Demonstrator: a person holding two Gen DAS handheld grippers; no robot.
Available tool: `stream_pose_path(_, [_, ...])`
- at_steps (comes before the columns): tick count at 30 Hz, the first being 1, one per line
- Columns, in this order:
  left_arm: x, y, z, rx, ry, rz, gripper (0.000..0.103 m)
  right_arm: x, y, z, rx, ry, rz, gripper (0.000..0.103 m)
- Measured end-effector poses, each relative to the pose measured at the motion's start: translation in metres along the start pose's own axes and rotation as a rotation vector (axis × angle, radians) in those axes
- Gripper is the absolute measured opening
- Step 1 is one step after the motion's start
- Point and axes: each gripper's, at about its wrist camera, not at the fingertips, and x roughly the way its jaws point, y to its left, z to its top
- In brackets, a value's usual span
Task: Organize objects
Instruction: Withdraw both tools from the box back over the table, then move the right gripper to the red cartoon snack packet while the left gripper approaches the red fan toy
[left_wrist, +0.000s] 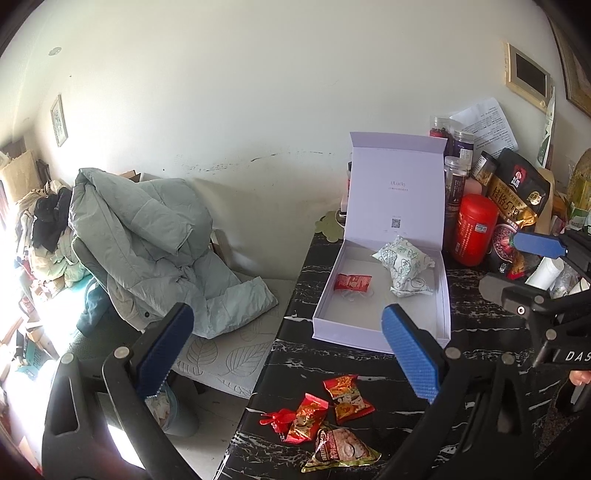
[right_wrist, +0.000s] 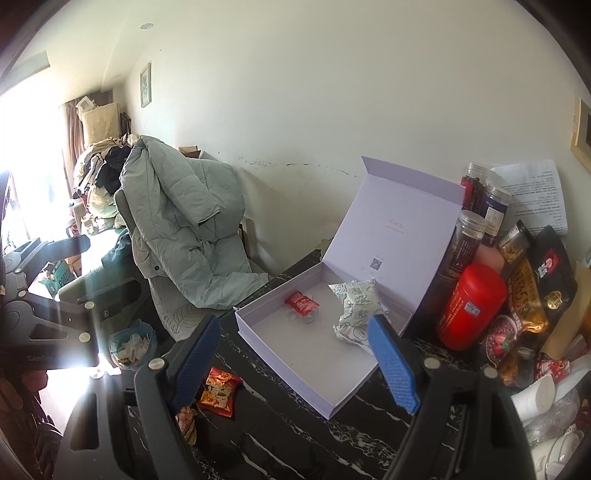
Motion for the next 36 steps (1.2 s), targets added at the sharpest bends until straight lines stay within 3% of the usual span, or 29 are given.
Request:
stream_pose_path(16, [0.012,0.008,-0.062,-0.049,0.079,-0.016,0.102,0.023,0.022,-0.048,-0.014,0.082,0.059,0.083])
stream_pose_path(36, [0.045,0.015,-0.133,-0.136,0.24,-0.051,0.102,0.069,0.039,-0.108,-0.015,0.244,0.137,0.083])
